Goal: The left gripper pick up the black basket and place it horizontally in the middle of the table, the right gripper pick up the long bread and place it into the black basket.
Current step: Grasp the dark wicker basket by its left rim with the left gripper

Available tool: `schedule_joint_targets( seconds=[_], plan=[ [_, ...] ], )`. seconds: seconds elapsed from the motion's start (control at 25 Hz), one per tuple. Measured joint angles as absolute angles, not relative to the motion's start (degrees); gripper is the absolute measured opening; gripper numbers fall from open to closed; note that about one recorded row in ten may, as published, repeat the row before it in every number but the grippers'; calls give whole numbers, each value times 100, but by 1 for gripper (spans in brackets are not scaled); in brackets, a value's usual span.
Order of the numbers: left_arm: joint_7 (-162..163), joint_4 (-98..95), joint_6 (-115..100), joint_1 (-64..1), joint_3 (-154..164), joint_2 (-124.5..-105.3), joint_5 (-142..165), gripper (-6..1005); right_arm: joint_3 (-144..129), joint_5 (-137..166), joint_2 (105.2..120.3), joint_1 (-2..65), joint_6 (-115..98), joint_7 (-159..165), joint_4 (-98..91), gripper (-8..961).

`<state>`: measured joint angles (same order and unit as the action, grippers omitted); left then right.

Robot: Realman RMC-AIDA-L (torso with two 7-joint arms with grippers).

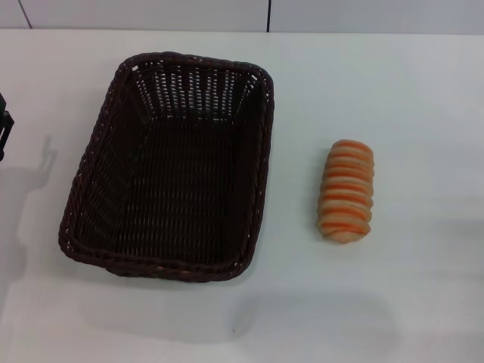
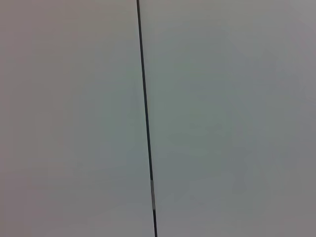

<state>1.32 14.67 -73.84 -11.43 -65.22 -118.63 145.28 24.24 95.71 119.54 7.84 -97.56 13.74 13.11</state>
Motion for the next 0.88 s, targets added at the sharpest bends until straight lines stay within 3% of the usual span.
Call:
schedule_joint_targets(
  seconds=[0.48,0.56,0.72,0.88],
  plan=[
    [373,1682,-7121,-1101,-6363,-11789,14587,794,2269,9571,11960,765,-9756,1331,1414,833],
    [466,2003,-6776,-1092,-6332,-11689,14589,794,2252,9570,11953,770,-9757,1328,1428,833],
    [34,3994,-4797,-735,-6485,-11242,14719,791,2136,9571,11946,817,-9720,1327,1434,833],
    [-923,6025,-2802,-299,-7246,-11198,15089,788,2120,9571,11944,830,-9690,1326,1431,833]
  ],
)
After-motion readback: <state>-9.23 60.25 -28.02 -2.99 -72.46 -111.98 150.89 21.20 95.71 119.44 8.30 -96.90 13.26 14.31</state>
